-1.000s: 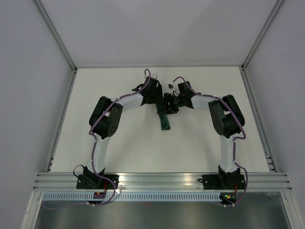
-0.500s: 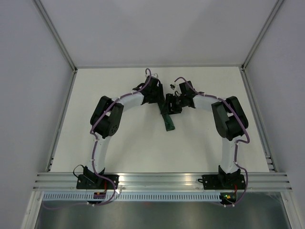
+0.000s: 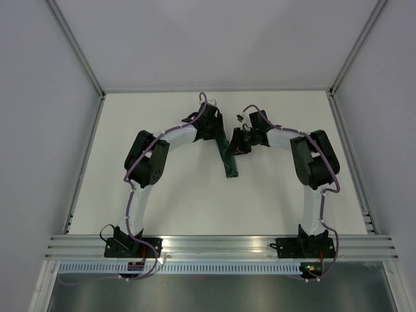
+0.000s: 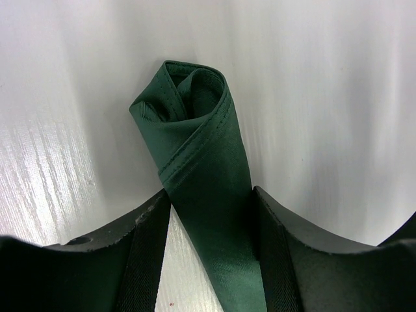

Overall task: Fold the napkin, place the utensils inside, and roll it up
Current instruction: Roll the napkin with the utensil

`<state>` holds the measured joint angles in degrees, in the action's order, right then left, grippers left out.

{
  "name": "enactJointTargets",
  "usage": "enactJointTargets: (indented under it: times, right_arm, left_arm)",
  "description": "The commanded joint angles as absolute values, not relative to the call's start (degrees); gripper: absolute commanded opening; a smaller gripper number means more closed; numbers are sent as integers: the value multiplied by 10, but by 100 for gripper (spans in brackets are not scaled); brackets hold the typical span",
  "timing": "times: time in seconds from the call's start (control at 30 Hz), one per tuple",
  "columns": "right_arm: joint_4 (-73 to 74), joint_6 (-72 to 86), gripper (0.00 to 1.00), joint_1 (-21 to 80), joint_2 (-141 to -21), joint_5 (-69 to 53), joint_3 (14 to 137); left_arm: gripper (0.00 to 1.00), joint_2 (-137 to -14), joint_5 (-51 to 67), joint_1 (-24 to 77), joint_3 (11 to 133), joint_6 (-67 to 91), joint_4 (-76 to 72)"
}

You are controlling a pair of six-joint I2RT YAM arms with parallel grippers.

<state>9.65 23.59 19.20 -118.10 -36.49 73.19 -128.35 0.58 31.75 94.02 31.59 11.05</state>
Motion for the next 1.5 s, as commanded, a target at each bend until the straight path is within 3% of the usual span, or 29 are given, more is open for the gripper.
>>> enactJointTargets:
  times: [0.0,0.07,0.3,0.63,1.1,1.47]
  right_arm:
    - [101,259,25,190,-1197,-367,735]
    - [112,257,27,188,-1201,-366,737]
    - [142,241,51,187,-1198,-353,758]
    - [141,222,52,187,-1176,-363,760]
    - [157,177,54,186,-1162,-400,781]
    - [166,160,61,186,-1155,-398,781]
  left_arm:
    - [59,-1303,20,317,947,288,157]
    - [59,-1306,18,316,952,287,163]
    - [57,-1314,10,316,966,282,185]
    - [58,-1321,8,316,979,272,199]
    - [66,-1276,46,316,979,265,145]
    - [70,-1244,53,315,969,255,129]
